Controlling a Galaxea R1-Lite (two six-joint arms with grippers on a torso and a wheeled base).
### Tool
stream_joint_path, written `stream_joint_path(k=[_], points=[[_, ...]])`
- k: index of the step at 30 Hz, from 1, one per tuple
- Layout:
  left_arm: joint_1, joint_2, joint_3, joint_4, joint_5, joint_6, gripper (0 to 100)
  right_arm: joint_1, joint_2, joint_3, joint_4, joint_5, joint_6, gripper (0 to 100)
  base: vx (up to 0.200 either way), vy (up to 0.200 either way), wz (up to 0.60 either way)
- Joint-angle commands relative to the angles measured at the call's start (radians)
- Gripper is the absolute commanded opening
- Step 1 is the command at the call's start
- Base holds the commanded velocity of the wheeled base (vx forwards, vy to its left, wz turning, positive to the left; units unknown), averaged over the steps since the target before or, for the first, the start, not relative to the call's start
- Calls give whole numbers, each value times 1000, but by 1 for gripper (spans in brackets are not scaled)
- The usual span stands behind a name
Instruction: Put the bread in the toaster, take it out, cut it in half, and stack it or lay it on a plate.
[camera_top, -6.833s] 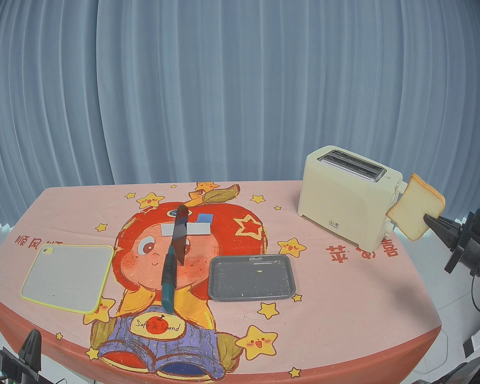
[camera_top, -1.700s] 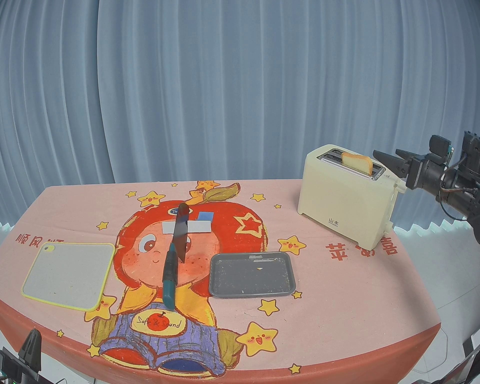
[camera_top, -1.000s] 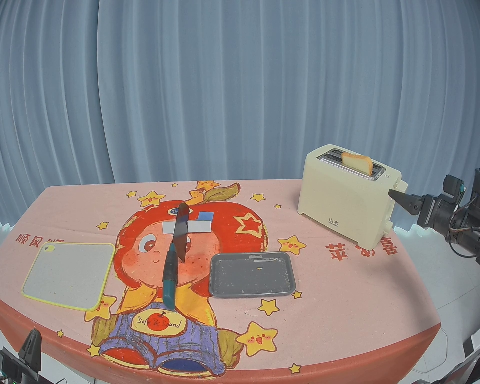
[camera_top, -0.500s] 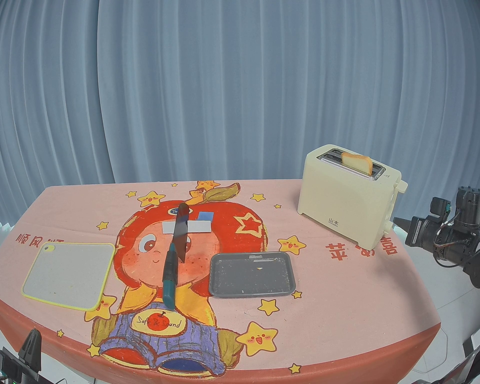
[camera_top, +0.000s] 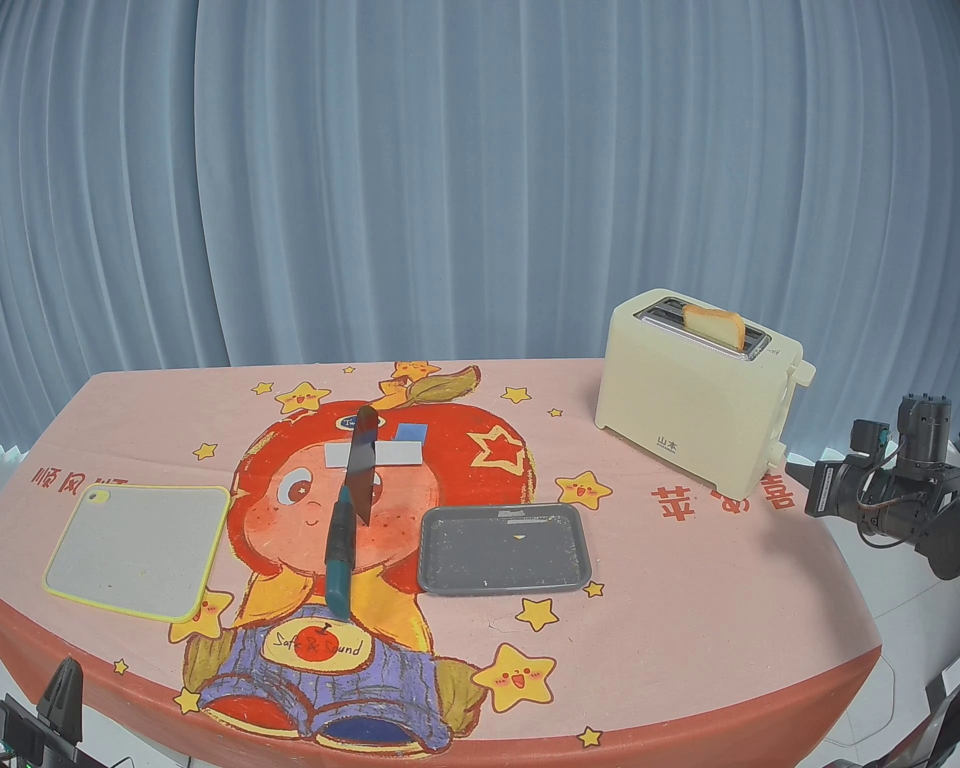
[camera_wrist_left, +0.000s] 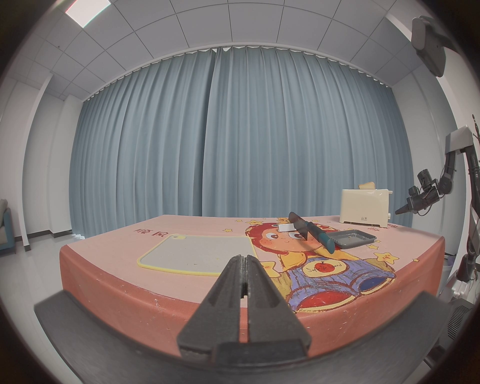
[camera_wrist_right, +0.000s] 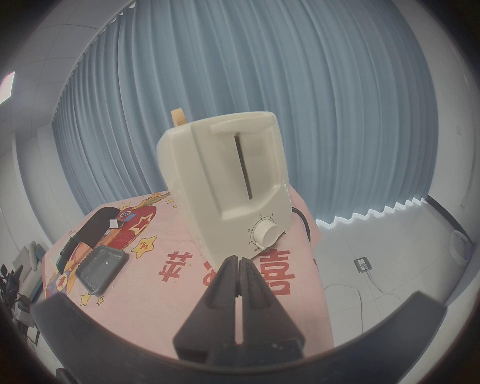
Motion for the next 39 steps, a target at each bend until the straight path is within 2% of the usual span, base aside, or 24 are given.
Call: stream_joint_path(k=[1, 26, 33, 39], points=[[1, -16, 18, 0, 0, -1, 0, -2, 15, 5, 0, 1, -1, 0, 0, 0, 0], [1, -16, 18, 0, 0, -1, 0, -18, 100, 8, -3, -1, -14, 0, 0, 0, 0], [0, -16, 18, 0, 0, -1, 0, -35, 145, 17, -106, -2, -18, 0, 0, 0, 0], [1, -16, 18, -2, 0, -1, 0, -48, 168, 11, -109, -2, -18, 0, 0, 0, 0]])
